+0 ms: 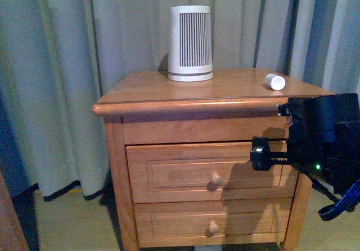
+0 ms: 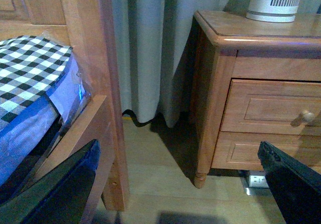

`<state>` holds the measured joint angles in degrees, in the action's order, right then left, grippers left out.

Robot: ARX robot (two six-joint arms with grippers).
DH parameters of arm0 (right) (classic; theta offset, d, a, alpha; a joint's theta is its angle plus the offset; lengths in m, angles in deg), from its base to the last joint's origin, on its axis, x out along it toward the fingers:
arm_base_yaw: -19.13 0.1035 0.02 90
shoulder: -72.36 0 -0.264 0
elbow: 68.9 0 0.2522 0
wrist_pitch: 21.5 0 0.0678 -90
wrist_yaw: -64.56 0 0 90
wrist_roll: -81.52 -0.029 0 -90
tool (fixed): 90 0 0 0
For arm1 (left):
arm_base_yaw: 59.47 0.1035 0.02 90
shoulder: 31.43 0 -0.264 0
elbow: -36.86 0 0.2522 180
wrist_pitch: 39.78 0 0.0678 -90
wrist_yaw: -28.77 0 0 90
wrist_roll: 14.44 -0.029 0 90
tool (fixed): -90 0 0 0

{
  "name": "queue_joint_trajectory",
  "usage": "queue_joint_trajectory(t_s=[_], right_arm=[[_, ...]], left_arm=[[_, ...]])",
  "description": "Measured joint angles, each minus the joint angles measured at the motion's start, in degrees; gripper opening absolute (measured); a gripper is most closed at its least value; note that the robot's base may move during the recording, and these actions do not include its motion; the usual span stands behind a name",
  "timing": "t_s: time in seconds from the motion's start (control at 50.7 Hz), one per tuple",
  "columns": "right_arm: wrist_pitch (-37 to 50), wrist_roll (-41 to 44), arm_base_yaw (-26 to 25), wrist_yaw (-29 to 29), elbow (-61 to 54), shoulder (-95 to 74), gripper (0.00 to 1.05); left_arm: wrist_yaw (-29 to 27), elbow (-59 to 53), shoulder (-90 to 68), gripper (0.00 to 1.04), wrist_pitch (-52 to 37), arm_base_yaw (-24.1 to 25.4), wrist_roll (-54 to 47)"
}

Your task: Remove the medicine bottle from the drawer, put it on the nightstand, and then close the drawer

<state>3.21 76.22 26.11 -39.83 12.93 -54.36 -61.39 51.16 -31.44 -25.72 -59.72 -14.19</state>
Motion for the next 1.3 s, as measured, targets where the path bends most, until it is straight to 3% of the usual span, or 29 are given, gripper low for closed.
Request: queue_joint_trajectory(t_s=[0.197, 0.454, 0.651, 0.928, 1.105, 1.303], right_arm=[[0.55, -1.25, 0.07, 0.11, -1.57, 0.46, 0.98], [-0.98, -5.97, -0.74, 0.24, -14.34, 13.73, 0.98], [-2.62, -5.57, -7.32, -0.79, -30.84, 36.70, 0.98], [-16.37, -2.99, -14.40, 1.79, -47.80, 75.17, 0.98], [-25.99, -2.19, -11.17, 1.42, -55.89, 97.33, 0.98], [-33.20, -1.29, -4.35, -5.92, -62.49, 113.66, 0.98]], left_arm=[[0.02, 0.00, 0.00, 0.98, 0.00, 0.00, 0.00], [0.02, 0.00, 0.00, 0.98, 0.00, 0.00, 0.00], [0.00, 0.00, 0.00, 0.98, 0.00, 0.00, 0.00], [0.00, 0.00, 0.00, 0.98, 0.00, 0.00, 0.00], [0.02, 0.00, 0.00, 0.98, 0.02, 0.00, 0.00], [0.02, 0.00, 0.00, 0.98, 0.00, 0.00, 0.00]])
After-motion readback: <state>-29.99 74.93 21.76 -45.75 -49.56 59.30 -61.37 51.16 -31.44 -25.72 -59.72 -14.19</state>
